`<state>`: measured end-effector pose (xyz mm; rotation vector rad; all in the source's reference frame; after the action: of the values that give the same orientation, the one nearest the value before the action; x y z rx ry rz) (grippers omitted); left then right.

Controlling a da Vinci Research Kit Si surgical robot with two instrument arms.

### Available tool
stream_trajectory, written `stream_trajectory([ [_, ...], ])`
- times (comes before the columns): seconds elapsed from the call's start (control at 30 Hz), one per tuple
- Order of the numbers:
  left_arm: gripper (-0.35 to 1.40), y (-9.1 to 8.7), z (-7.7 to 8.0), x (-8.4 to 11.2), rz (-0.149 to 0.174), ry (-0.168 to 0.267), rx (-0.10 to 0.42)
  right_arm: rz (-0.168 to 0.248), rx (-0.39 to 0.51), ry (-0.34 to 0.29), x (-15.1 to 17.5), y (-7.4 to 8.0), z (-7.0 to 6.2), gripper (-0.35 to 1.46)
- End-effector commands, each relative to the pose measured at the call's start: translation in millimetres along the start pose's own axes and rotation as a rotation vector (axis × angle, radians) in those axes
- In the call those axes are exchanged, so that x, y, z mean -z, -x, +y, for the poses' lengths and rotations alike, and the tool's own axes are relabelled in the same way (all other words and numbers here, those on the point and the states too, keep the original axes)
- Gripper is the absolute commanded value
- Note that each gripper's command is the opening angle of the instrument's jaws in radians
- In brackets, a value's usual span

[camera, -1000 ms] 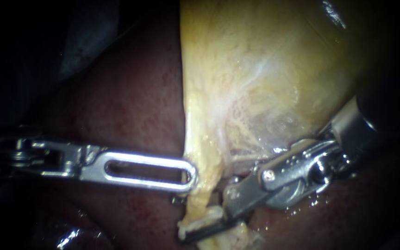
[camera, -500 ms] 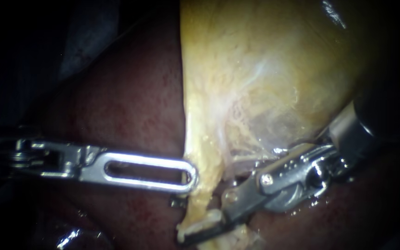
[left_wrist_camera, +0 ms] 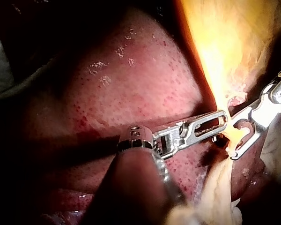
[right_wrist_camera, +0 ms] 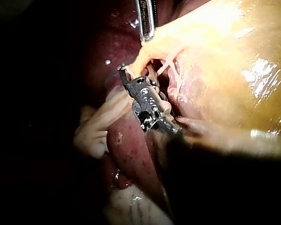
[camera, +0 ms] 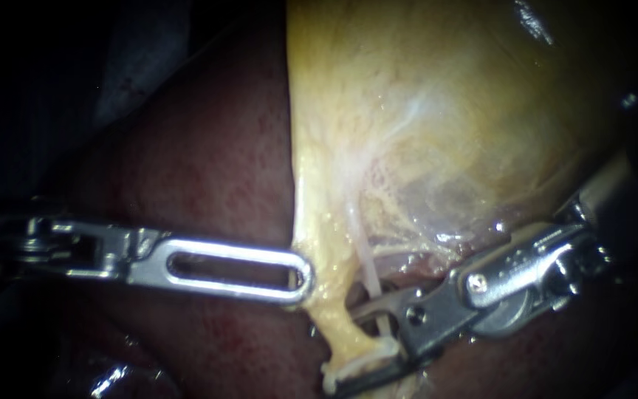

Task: Going back first clip left tube

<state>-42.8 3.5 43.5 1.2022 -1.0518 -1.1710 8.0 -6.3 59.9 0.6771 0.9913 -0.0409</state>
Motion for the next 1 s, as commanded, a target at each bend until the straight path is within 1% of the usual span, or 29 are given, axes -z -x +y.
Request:
stream_trajectory([
  [0.03,-0.35,0.0,-0.1,0.1,0.0,-0.001,0.001,0.001,-0.003,0.003,0.3,-0.3,0.1,0.34],
  [0.13,-0.35,0.0,-0.1,0.0,-0.001,-0.001,0.001,0.01,-0.011,0.029,1.1,-1.0,0.4,0.33],
  [0.23,-0.35,0.0,-0.1,0.0,-0.001,-0.001,0.001,0.01,-0.012,0.032,0.7,-1.0,0.6,0.32],
  [0.37,-0.35,-0.2,-0.2,-0.1,-0.001,0.0,0.001,0.008,-0.004,0.041,-1.1,-0.2,0.8,0.31],
  [0.47,-0.35,-0.2,-0.2,-0.2,-0.002,0.0,0.001,0.003,-0.003,0.031,-2.5,0.5,0.6,0.31],
  [0.53,-0.35,-0.2,-0.1,-0.3,-0.002,0.001,0.0,0.001,-0.006,0.031,-3.3,0.8,0.7,0.31],
  [0.7,-0.35,-0.3,-0.3,-0.2,-0.002,0.001,0.0,-0.003,-0.008,0.024,-4.6,1.2,1.0,0.35],
  [0.8,-0.35,-0.2,-0.3,-0.2,-0.002,0.001,0.0,0.024,-0.005,-0.007,-4.4,1.2,1.0,0.32],
  [0.87,-0.35,-0.2,-0.3,-0.3,-0.002,0.001,0.0,0.085,0.002,-0.04,-4.4,1.3,1.1,0.36],
  [0.93,-0.35,-0.2,-0.3,-0.2,-0.002,0.001,0.0,0.108,0.011,-0.071,-4.6,1.4,1.3,0.4],
  [1.0,-0.35,-0.2,-0.3,-0.3,-0.002,0.001,0.0,0.115,0.042,-0.095,-4.6,1.6,1.6,0.41],
])
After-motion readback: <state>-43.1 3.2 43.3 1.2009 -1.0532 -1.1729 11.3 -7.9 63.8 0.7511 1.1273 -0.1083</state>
